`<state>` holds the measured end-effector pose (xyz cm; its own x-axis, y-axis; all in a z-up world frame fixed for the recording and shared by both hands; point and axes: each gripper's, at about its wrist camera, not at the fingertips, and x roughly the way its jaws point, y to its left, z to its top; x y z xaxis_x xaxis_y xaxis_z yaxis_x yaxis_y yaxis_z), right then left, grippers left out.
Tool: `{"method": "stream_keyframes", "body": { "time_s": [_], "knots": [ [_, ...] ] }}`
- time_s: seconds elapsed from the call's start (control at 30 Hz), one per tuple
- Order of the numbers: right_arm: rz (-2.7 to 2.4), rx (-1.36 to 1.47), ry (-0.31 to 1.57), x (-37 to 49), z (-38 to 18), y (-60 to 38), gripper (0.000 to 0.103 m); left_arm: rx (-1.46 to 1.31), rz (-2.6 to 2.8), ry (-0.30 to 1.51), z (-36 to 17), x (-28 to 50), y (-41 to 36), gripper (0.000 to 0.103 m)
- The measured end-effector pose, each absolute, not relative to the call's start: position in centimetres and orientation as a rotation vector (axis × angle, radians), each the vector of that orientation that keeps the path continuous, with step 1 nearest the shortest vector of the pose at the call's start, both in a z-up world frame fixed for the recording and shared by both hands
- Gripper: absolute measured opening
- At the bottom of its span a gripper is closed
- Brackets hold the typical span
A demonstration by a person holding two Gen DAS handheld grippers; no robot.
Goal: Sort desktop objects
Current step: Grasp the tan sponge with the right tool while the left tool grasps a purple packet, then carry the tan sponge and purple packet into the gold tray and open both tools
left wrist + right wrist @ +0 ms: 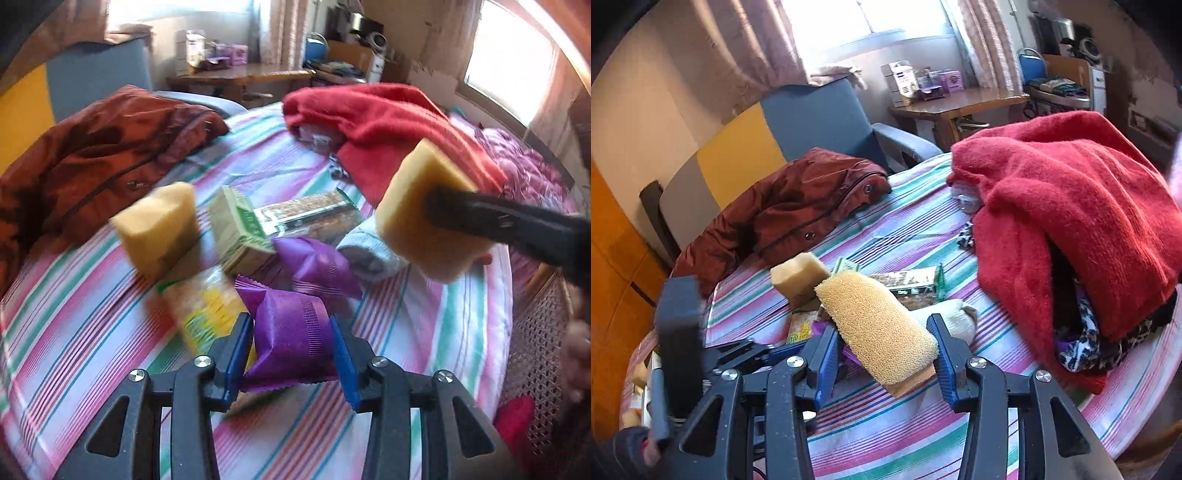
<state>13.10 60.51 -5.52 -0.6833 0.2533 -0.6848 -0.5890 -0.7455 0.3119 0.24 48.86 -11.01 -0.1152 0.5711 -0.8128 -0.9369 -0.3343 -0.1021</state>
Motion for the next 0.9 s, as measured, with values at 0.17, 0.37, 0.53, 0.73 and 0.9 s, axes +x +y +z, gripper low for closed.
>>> {"method": "stream_keyframes", "body": {
  "time_s": [0.17,0.37,0.53,0.73,0.9],
  "knots": [
    [2.449,-0.937,0.605,11.8,-5.7,58.9,0.046,-0.963,1.747,0.486,-9.6,0.0,45.8,0.043],
    [2.492,-0.978,0.527,11.0,-5.9,57.6,0.046,-0.990,1.837,0.409,-8.0,-0.4,40.5,0.043],
    [2.570,-1.004,0.474,10.3,-5.7,55.9,0.046,-1.019,1.935,0.339,-6.8,-1.1,35.3,0.043],
    [2.677,-1.067,0.498,9.0,-5.4,52.9,0.046,-1.007,2.058,0.257,-5.1,-2.1,28.2,0.043],
    [2.804,-1.096,0.504,7.2,-3.4,48.2,0.046,-1.015,2.171,0.164,-3.9,-3.3,21.9,0.043]
  ]
}}
